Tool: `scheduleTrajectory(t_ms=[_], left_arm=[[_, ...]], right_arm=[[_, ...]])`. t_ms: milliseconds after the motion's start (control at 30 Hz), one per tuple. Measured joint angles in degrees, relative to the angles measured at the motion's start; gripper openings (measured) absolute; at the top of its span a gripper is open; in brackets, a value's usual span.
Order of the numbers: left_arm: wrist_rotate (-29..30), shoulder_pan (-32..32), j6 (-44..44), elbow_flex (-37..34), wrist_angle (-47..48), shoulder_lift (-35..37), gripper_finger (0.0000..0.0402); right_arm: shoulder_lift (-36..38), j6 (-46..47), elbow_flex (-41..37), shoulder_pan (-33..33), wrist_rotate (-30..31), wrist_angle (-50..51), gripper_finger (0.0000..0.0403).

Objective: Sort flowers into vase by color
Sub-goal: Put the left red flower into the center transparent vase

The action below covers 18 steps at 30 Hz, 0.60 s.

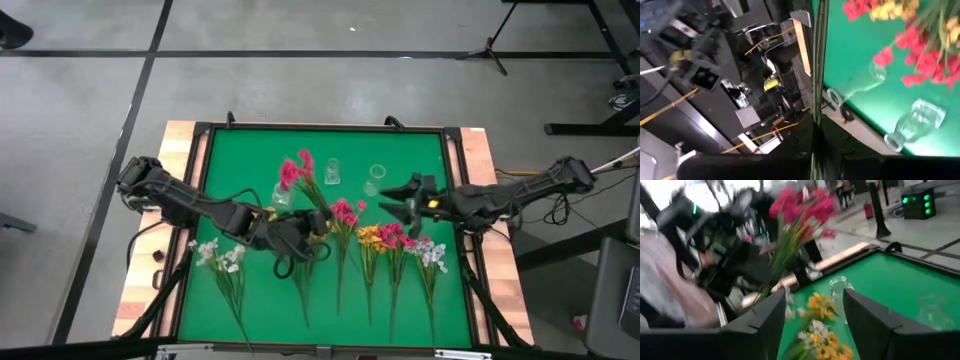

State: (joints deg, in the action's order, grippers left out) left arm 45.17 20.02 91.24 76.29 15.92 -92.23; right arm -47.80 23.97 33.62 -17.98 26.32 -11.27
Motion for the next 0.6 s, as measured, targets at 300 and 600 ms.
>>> scheduleTrajectory(t_ms=[300, 600], left_arm=[[0.65, -3.07, 6.70, 0.00, -0.02, 0.00, 0.0012], [0.74, -5.41, 6.58, 0.00, -0.15, 0.00, 0.0012]], right_arm=[[-18.91, -1.84, 24.56, 0.00, 0.03, 26.28, 0.0200], [-28.57, -0.29, 32.01, 0.02, 4.68, 28.20, 0.0200]])
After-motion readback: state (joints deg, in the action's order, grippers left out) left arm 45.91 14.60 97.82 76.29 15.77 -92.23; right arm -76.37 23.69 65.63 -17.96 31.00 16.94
